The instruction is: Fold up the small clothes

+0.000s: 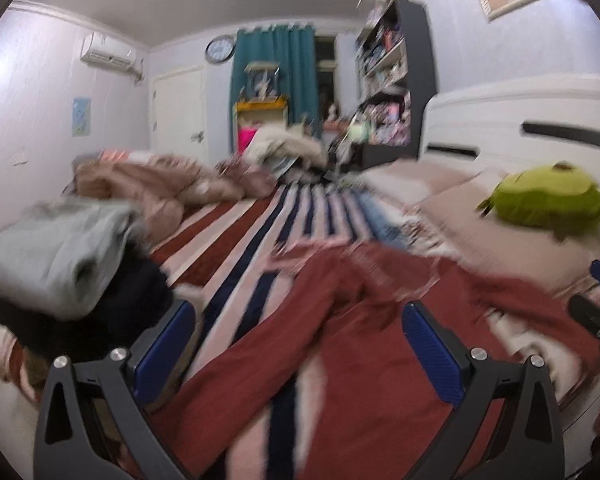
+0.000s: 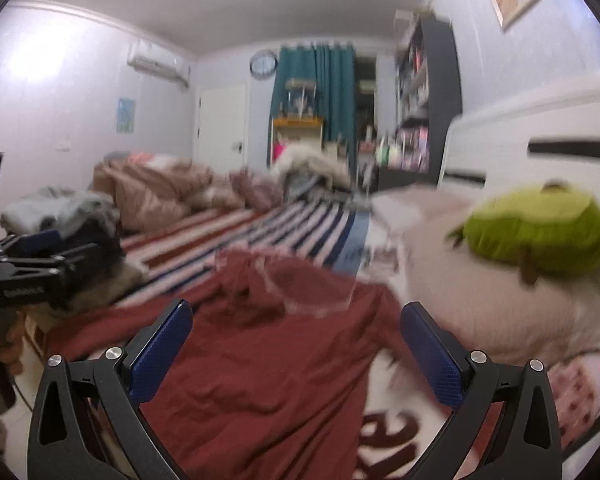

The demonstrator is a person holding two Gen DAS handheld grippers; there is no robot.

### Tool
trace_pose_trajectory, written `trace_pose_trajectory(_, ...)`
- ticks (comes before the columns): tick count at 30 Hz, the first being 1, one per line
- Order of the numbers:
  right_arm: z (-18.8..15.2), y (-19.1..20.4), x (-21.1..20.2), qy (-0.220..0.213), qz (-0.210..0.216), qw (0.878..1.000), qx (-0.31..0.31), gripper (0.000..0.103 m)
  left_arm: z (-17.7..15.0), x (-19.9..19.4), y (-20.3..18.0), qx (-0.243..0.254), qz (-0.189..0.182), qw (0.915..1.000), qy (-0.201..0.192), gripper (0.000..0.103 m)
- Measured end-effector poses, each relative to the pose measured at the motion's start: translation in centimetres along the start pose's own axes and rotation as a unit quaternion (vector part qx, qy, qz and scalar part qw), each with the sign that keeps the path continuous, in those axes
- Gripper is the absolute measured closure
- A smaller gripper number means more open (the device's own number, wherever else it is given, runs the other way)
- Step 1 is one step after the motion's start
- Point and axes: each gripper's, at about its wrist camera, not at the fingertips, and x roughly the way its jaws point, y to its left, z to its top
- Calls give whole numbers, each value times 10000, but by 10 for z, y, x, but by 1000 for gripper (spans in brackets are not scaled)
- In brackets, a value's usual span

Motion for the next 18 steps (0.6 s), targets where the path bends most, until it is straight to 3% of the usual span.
trace_pose_trajectory(5, -19, -6, 31, 476, 453, 9971, 393, 0, -42, 27, 44, -232, -120, 9973, 688, 2)
trace_pose_trajectory(8, -20, -4, 40, 561, 457, 9963, 454, 0, -70, 43, 61, -273, -73, 9933, 1121, 15)
trace_pose_trajectory(13, -15, 8, 45, 569, 532, 9966, 286, 0, -103, 66, 83, -550, 93, 9856, 1599, 26)
trace_pose_trajectory(16, -15, 14, 49, 609, 541, 9965, 203, 0, -118, 76, 89, -605, -15, 9833, 1714, 43)
trace_pose_trajectory(18, -14, 17, 52, 633, 529, 9964, 186, 0, -120, 79, 87, -535, 59, 9837, 1715, 46)
